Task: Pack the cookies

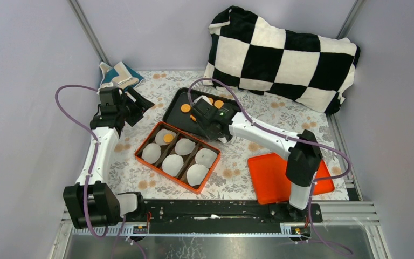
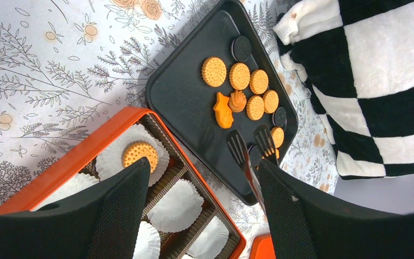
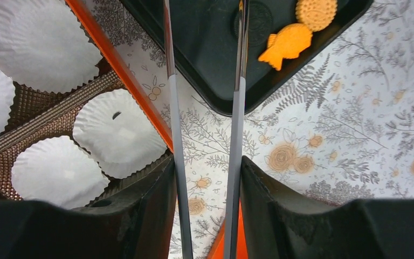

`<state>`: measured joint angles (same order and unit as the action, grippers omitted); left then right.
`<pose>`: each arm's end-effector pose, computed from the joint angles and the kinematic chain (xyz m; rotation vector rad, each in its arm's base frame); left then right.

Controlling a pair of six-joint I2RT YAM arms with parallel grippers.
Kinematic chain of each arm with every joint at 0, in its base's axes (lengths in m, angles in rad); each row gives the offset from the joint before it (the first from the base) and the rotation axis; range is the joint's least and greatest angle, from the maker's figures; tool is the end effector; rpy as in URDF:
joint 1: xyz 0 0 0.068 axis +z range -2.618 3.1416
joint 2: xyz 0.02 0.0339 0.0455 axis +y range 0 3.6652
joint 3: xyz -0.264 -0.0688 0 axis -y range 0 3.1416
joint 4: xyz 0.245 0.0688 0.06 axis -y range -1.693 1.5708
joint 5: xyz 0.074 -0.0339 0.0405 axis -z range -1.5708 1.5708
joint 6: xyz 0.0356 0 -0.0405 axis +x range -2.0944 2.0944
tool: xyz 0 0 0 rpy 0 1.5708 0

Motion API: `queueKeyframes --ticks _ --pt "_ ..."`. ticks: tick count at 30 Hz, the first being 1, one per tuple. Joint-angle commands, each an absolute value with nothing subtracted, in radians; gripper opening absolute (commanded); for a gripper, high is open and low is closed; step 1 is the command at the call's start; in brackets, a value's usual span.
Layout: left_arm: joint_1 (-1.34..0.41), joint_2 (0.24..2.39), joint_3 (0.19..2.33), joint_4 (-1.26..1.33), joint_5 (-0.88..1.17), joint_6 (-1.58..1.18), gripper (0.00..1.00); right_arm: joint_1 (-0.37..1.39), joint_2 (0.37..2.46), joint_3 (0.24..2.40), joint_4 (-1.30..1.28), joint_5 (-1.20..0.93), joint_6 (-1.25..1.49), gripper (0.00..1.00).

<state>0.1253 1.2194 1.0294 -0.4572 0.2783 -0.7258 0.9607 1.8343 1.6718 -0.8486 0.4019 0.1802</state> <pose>0.2665 0.0237 0.3088 -0.7891 2.1224 -0.6347 0.2388 0.3173 0.2975 -0.8031 2.3313 -0.0400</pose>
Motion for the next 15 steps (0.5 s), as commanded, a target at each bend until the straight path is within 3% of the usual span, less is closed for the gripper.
queueKeyframes --ticks 1,12,15 --pt "0.130 1.232 1.015 -0.424 0.291 -0.705 0.78 0.939 1.844 1.658 -0.760 0.342 0.189 0.49" --pt "0.129 1.235 1.009 -0.426 0.288 -0.701 0.78 0.911 1.971 1.752 -0.742 0.291 0.156 0.49" --pt "0.130 1.233 1.006 -0.426 0.294 -0.700 0.78 0.894 2.001 1.785 -0.752 0.267 0.147 0.38"
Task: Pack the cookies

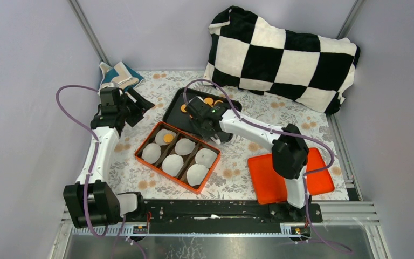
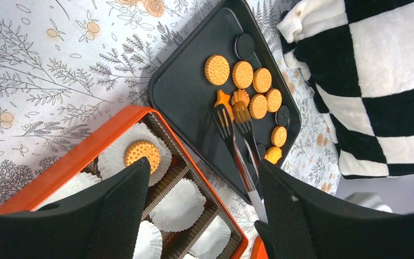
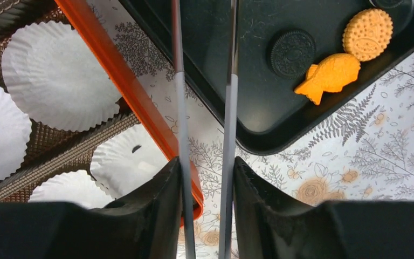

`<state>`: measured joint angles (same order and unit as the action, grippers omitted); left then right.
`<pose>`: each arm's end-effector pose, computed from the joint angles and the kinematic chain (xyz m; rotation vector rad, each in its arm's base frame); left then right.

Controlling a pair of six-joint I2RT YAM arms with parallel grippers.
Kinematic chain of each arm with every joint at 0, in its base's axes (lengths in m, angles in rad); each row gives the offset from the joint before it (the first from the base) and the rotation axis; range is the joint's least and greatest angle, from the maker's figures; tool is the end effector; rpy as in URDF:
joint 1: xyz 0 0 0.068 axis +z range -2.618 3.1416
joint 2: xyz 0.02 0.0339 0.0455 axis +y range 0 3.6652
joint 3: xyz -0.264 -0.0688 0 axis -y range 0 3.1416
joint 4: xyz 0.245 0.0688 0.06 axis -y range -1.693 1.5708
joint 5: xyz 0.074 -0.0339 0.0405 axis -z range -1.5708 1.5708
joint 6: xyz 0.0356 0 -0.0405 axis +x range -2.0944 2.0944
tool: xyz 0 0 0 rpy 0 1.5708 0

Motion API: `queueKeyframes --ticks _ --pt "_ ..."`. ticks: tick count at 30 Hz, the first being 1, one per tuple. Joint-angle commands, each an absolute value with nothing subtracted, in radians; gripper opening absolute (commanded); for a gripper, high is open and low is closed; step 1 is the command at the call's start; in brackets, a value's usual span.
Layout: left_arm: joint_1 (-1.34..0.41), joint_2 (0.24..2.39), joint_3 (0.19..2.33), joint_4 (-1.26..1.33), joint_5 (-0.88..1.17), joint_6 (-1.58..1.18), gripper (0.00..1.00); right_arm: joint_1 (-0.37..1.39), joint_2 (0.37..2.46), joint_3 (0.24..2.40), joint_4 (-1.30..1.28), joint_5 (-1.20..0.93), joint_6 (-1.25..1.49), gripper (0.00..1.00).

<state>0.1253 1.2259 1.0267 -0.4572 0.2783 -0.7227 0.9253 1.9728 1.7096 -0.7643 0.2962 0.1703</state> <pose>0.2676 0.0239 0.3062 -0.7906 2.1313 -0.6319 0.2678 0.3383 0.2582 -0.8343 2.3891 0.0448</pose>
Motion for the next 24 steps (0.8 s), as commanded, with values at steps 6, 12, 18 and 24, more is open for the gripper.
queueKeyframes --ticks 6,12,18,24 --pt "0.131 1.226 1.019 -0.442 0.299 -0.695 0.78 0.887 1.982 1.817 -0.785 0.247 0.148 0.09" --pt "0.135 1.219 1.069 -0.462 0.274 -0.712 0.78 0.893 1.839 1.853 -0.778 0.196 0.171 0.05" --pt "0.175 1.264 1.133 -0.495 0.256 -0.715 0.78 0.960 1.781 1.896 -0.837 0.073 0.174 0.04" --pt "0.185 1.252 1.166 -0.506 0.204 -0.697 0.78 1.093 1.826 1.871 -0.835 -0.045 0.179 0.04"
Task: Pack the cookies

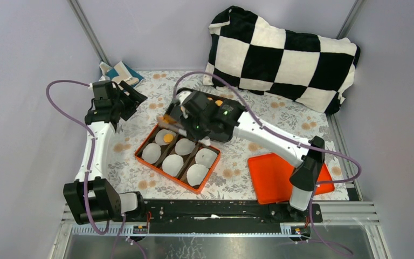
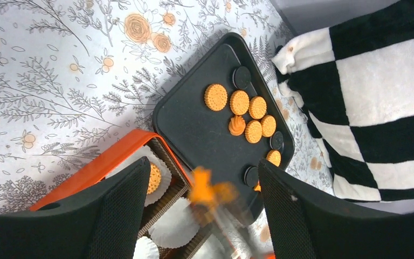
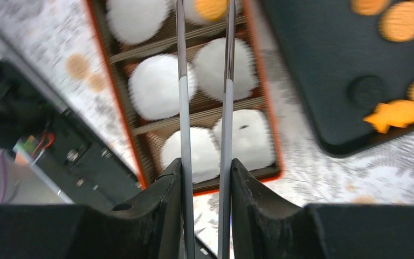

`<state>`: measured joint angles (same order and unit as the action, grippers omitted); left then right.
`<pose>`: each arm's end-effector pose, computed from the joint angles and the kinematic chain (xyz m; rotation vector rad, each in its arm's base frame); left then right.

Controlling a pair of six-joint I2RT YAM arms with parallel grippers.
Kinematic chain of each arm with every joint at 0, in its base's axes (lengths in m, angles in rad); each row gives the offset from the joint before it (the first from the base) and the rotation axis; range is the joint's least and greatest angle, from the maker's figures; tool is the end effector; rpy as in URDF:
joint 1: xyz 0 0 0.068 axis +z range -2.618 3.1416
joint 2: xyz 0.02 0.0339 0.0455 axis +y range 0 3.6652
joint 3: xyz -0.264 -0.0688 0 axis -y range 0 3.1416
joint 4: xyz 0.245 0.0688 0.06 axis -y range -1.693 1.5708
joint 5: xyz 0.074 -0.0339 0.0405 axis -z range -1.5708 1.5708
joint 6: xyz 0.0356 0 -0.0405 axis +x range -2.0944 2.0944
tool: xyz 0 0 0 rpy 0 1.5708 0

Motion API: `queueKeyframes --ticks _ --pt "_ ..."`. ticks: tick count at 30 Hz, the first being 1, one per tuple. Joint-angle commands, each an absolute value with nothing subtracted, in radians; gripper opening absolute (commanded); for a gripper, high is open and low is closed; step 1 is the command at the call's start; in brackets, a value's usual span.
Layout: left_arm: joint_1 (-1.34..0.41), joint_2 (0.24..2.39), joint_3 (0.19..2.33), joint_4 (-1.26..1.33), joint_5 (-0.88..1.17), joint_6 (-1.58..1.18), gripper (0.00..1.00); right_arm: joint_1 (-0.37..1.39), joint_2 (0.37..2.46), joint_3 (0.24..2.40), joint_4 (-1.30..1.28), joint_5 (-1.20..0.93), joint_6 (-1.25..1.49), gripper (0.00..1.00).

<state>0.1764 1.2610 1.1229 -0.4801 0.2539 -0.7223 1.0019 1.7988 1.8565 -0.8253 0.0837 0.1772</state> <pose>0.2761 0.0401 0.3278 -0.8335 2.0652 -0.5822 0.2178 0.3350 0.3687 -0.9176 2.2036 0.4805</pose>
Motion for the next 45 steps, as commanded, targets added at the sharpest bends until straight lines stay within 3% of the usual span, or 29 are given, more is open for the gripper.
queueKeyframes --ticks 1,12,15,19,23,26,32,38,45 --pt "0.185 1.242 1.175 -0.513 0.190 -0.681 0.78 1.113 1.842 1.876 -0.835 -0.048 0.175 0.04" --pt "0.185 1.194 1.194 -0.544 0.155 -0.622 0.79 1.167 1.978 1.958 -0.823 -0.013 0.150 0.08" --pt "0.184 1.195 1.191 -0.537 0.161 -0.618 0.79 1.167 1.989 1.969 -0.805 -0.006 0.145 0.17" --pt "0.184 1.195 1.193 -0.533 0.169 -0.608 0.79 1.167 1.993 1.984 -0.801 -0.005 0.146 0.36" --pt "0.184 1.193 1.187 -0.525 0.181 -0.603 0.79 1.167 1.984 1.978 -0.796 0.021 0.146 0.37" --pt "0.184 1.191 1.179 -0.511 0.205 -0.603 0.79 1.167 1.983 1.976 -0.796 0.030 0.148 0.47" --pt "0.185 1.188 1.176 -0.501 0.228 -0.599 0.79 1.167 1.972 1.965 -0.779 0.055 0.151 0.44" --pt "0.185 1.180 1.179 -0.492 0.241 -0.605 0.79 1.167 1.862 1.928 -0.769 0.231 0.135 0.42" --pt "0.183 1.188 1.161 -0.459 0.276 -0.628 0.79 1.128 1.764 1.868 -0.806 0.461 0.115 0.48"
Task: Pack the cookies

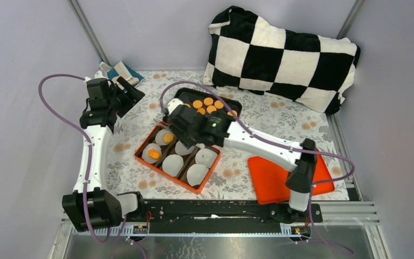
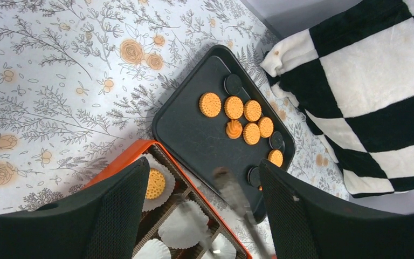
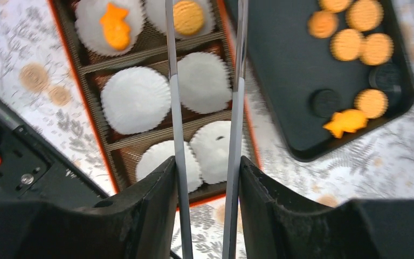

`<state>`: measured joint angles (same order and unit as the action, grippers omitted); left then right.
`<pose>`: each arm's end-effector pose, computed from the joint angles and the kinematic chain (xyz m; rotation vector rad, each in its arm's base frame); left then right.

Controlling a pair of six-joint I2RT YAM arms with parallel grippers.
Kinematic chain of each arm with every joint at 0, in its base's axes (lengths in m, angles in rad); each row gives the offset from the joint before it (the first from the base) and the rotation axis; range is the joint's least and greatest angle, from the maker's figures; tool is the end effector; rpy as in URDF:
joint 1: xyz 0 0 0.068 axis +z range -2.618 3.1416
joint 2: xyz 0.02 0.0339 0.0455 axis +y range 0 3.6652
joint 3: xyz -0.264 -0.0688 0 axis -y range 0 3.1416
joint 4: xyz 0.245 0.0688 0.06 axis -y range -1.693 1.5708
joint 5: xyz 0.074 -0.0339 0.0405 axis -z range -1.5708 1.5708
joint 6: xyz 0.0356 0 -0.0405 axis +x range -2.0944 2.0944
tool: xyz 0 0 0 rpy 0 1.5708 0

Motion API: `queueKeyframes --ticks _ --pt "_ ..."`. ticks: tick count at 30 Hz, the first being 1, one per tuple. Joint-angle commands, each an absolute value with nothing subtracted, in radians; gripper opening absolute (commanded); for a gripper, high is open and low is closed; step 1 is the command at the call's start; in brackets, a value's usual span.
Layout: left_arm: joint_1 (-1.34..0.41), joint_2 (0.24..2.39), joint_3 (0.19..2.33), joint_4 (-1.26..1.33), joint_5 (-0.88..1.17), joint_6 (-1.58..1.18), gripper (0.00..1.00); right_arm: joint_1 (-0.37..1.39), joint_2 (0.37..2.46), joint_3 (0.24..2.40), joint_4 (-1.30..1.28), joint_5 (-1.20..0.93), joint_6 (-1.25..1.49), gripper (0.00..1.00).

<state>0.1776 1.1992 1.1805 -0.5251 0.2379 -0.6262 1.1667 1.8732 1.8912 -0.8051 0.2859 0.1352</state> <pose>0.2605 0.0382 0.3587 -0.7030 2.0221 -0.5168 0.1739 0.3812 0.3533 -1.0310 2.1001 0.3173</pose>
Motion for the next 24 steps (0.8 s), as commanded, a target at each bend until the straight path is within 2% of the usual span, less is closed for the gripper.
queueKeyframes --ticks 1,7,24 --pt "0.183 1.190 1.158 -0.457 0.282 -0.629 0.79 1.108 1.758 1.851 -0.807 0.460 0.120 0.48" --pt "0.183 1.196 1.156 -0.454 0.290 -0.629 0.79 0.989 1.770 1.742 -0.756 0.397 0.124 0.49" --pt "0.185 1.192 1.155 -0.467 0.264 -0.615 0.80 0.915 1.998 1.776 -0.702 0.313 0.116 0.50"
